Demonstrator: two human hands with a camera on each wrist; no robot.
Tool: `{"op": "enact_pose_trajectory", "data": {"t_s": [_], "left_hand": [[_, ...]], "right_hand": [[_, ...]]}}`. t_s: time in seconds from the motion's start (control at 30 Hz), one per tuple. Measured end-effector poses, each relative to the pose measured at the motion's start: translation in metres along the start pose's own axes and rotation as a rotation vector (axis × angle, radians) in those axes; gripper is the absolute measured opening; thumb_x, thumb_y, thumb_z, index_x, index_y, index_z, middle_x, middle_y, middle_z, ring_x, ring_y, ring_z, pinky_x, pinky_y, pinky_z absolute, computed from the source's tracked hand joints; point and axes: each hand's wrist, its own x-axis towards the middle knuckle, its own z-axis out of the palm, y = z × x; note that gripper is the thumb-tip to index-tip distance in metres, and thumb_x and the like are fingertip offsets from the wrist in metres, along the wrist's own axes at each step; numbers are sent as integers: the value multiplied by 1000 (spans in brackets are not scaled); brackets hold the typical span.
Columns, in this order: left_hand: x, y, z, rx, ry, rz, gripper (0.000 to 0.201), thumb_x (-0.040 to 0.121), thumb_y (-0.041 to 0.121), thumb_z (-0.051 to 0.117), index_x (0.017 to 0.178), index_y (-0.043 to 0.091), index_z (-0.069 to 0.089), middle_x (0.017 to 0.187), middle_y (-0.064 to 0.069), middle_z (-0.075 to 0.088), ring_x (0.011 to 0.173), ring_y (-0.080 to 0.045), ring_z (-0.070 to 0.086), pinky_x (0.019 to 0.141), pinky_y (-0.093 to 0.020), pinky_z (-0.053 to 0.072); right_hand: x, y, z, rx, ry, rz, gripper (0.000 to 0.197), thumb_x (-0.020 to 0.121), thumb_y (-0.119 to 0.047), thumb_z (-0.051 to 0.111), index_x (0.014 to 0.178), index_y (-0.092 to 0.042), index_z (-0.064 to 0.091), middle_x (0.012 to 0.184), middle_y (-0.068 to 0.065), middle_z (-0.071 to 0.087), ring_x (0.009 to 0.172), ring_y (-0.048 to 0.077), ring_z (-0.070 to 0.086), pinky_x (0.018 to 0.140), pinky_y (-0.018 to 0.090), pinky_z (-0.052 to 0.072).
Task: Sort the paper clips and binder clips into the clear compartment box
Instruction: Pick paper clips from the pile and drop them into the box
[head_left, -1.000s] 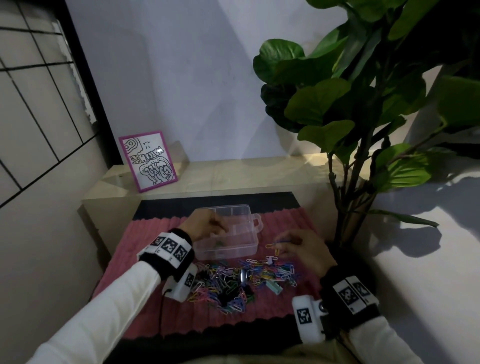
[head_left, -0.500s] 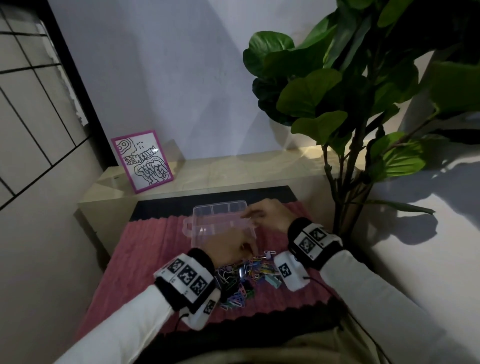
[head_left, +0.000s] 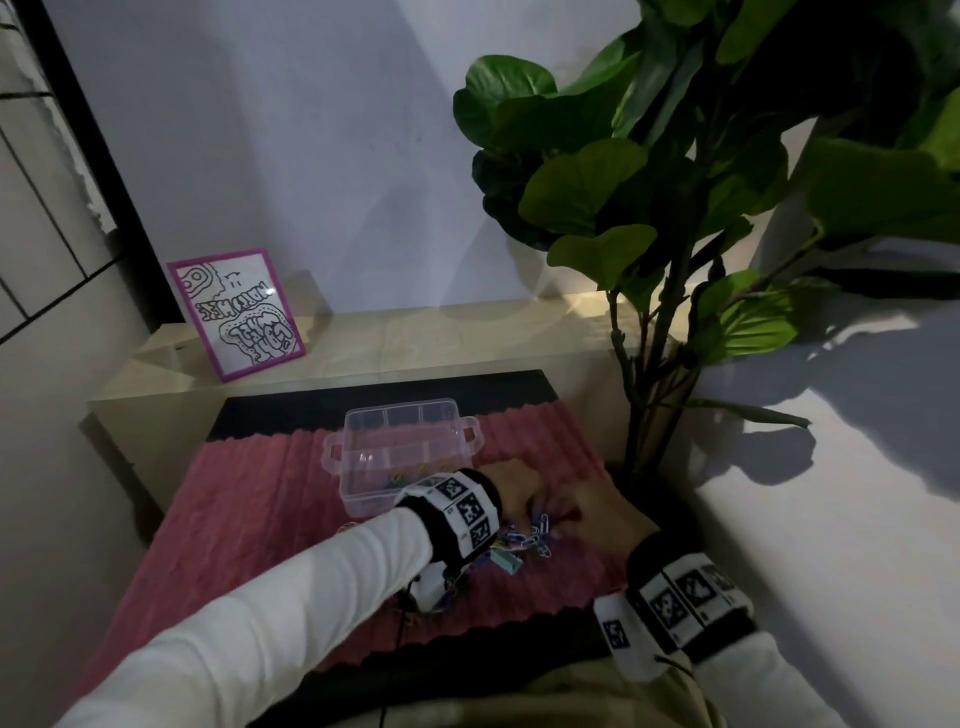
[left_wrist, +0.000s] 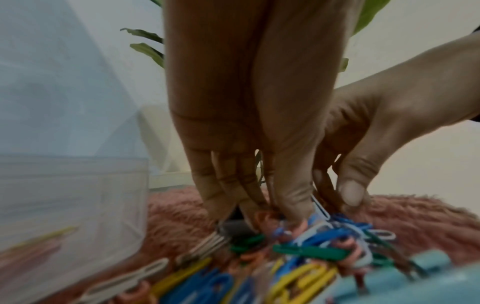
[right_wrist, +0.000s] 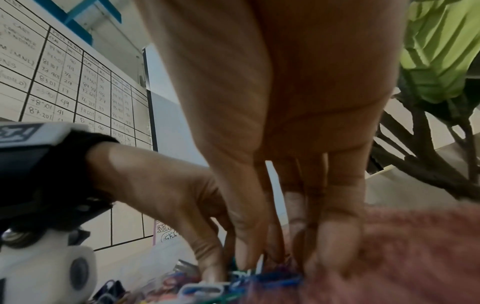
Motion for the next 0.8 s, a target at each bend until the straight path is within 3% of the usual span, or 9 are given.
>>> {"op": "enact_pose_trajectory", "data": {"t_s": [0.07,0.17,0.2,0.3,0.37,0.4,0.57,0.67,0.8], "left_hand": [[-2,-3,0,-23,40,3,35,76,14,70,107,-1,63,110,-18,65,102,-32,59,76,-27,40],[-11,-15,-2,-146,155,-4,30,73,13,73,101,3,66,107,-14,66,97,-27,58,80,-27,40],[-15,-20,-3,-192,194,-3,28,73,12,72,98,3,66,105,-14,66,92,-24,57,81,-27,41],[-32,-30,-7,-404,278,-23,23,79,2,64,101,-2,63,90,-9,67,80,-13,59,75,-26,47],[-45,-35,-10,-614,303,-46,21,82,-7,57,102,-7,61,76,0,61,59,-4,63,61,-15,52],[-51,-38,-11,-691,321,-63,20,83,-10,54,101,-9,61,75,0,60,53,0,63,58,-12,53],[-72,-46,-15,-920,410,-92,19,81,-15,54,99,-17,60,71,-7,63,51,-3,65,58,-14,56],[-72,-47,-13,-940,425,-103,20,82,-13,54,101,-17,59,71,-6,63,51,-2,65,59,-15,56],[-62,-43,-11,-865,424,-116,17,84,-8,55,100,-9,62,84,-17,68,57,-7,65,64,-21,57]], "right_hand": [[1,-5,5,-3,23,21,36,73,-21,72,107,-11,64,109,5,66,102,18,58,87,27,44],[-1,-15,7,35,3,11,37,72,-18,75,104,-7,62,95,0,57,88,10,51,61,10,36],[-1,-17,8,36,-3,-5,37,71,-17,76,103,-6,61,93,-1,54,86,10,49,58,11,34],[-1,-19,11,27,-3,-31,31,69,-13,76,96,-8,63,88,-4,51,85,11,48,56,8,31],[1,-18,12,40,-2,-30,17,69,-10,75,78,-17,62,80,-7,53,83,11,51,57,7,31],[2,-17,13,46,-5,-33,23,68,-8,75,67,-24,57,78,-6,55,82,12,53,57,7,32],[2,-16,14,92,40,-30,21,71,-5,71,66,-20,58,70,-4,56,65,10,53,52,14,37],[-3,-12,14,291,55,24,27,77,3,65,63,-18,54,61,0,55,49,6,51,43,13,43],[-11,-3,10,476,163,87,28,76,9,62,62,-15,57,57,5,58,40,2,54,45,16,48]]}}
